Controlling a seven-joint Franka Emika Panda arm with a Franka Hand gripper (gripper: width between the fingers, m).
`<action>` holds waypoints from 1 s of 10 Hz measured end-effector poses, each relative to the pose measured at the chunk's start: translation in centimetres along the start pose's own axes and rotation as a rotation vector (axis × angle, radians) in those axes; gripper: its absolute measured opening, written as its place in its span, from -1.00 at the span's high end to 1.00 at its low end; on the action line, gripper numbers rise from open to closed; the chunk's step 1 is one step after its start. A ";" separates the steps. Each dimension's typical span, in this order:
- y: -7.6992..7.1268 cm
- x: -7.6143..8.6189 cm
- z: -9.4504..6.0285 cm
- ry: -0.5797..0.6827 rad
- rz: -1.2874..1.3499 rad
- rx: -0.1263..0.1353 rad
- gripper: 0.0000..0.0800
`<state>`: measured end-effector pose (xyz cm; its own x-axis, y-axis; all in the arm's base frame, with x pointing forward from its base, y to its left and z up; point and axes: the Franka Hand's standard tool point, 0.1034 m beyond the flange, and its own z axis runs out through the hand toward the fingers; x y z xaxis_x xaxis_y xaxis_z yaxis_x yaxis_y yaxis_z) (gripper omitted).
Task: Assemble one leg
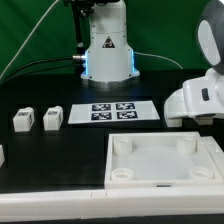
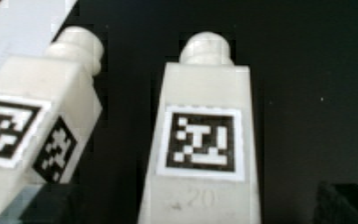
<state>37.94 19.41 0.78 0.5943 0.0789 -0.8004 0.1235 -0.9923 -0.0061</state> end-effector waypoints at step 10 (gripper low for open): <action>0.4 0.1 0.1 -0.001 0.007 0.004 0.27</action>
Offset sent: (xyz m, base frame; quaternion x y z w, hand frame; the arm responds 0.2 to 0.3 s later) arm -0.0013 -0.0029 -0.0068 0.0089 0.0096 -0.0009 0.9999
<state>37.98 19.05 0.63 0.5943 0.0715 -0.8010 0.1157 -0.9933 -0.0028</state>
